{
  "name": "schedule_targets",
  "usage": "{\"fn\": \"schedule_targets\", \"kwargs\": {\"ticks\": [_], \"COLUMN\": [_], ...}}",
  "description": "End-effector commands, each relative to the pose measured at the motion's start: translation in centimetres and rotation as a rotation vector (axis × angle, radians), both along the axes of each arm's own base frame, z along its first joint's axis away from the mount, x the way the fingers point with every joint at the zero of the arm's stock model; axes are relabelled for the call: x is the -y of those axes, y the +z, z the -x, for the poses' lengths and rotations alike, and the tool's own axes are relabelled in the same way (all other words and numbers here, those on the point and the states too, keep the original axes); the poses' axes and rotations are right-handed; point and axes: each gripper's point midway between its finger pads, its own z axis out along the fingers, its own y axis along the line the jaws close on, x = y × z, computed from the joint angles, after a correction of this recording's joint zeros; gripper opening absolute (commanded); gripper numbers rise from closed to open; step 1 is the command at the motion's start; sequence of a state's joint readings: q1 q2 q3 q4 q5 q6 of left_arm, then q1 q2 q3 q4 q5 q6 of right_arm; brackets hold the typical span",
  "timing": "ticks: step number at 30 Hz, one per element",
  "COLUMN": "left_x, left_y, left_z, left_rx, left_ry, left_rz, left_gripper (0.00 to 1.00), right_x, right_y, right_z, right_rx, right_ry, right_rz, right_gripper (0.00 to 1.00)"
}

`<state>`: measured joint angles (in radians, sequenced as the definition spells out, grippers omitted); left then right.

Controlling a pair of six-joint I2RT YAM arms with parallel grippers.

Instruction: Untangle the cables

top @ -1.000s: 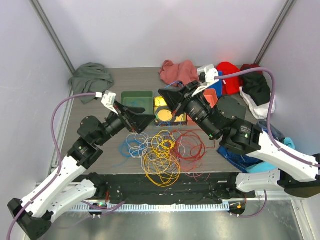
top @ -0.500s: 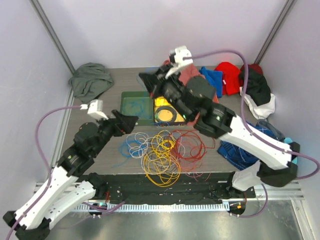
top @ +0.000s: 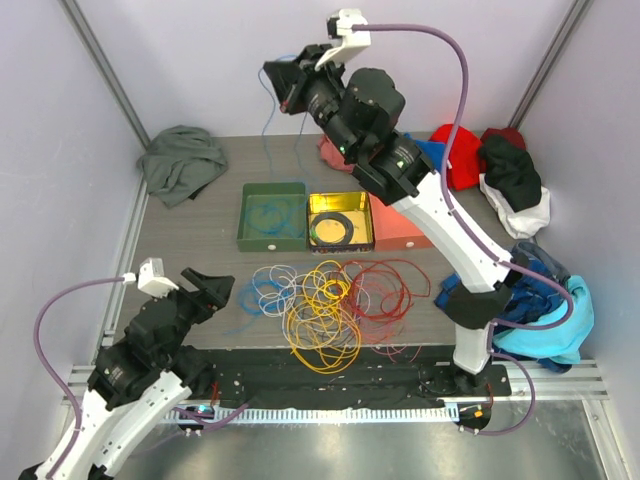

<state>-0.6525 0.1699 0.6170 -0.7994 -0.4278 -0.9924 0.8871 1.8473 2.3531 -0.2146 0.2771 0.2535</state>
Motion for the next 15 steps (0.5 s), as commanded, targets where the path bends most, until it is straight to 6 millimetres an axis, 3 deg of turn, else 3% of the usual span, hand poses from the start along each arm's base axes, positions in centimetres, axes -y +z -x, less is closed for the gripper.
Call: {"fn": "schedule_targets", "kwargs": {"ticks": [1, 7, 15], "left_x": [-0.8, -0.5, 0.1], "left_y": [-0.4, -0.7, -1.1], "left_z": [0.5, 0.4, 0.2], "left_rx": [-0.014, -0.032, -0.041], "left_ry": [0.042, 0.029, 0.011], "left_rz": [0.035, 0.019, 0.027], "left_gripper": [0.78, 0.78, 0.77], "right_x": [1.8, 0.2, -1.9], "right_y": [6.6, 5.4, 3.6], "right_z": [1.3, -0.6, -1.6], "right_rx": [0.124, 0.113, 0.119], "right_ry": [0.047, 0.117, 0.162], "right_rz": [-0.138, -0.17, -0.159], "right_gripper": [0.01, 0.01, 0.01]}}
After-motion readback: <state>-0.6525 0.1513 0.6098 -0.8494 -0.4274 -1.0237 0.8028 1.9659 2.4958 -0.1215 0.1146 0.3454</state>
